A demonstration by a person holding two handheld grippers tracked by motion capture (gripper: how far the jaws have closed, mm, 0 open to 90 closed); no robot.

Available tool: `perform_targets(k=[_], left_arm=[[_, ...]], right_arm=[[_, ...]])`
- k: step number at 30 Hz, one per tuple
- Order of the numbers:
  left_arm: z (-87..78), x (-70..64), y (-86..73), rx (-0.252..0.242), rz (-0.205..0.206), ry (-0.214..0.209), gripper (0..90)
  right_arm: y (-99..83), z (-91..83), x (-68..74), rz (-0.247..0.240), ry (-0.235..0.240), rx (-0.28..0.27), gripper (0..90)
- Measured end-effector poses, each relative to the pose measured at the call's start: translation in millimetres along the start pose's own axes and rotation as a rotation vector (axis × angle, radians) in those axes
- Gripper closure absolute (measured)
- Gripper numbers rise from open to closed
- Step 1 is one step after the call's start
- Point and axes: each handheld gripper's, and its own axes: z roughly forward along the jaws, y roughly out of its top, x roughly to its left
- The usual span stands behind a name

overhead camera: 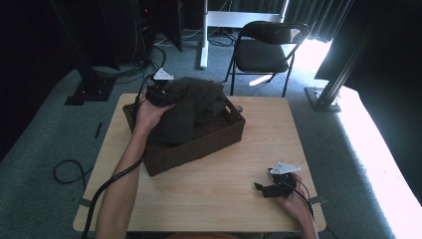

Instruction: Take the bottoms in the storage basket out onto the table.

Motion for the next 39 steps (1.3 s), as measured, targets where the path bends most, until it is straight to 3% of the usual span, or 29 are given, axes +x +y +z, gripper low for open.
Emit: perform_targets(k=[22, 39], left_arm=[[-15.3, -14.1, 26.5, -0.035, 0.048, -0.006, 68.3], [-33.2, -22.3, 42.6, -0.068, 0.080, 0.000, 68.2]], right_arm=[[0.0, -0.1, 0.1, 0.000, -0.001, 0.000, 13.4], [-5.0, -5.5, -5.3, 0.024, -0.029, -0.004, 15.6]])
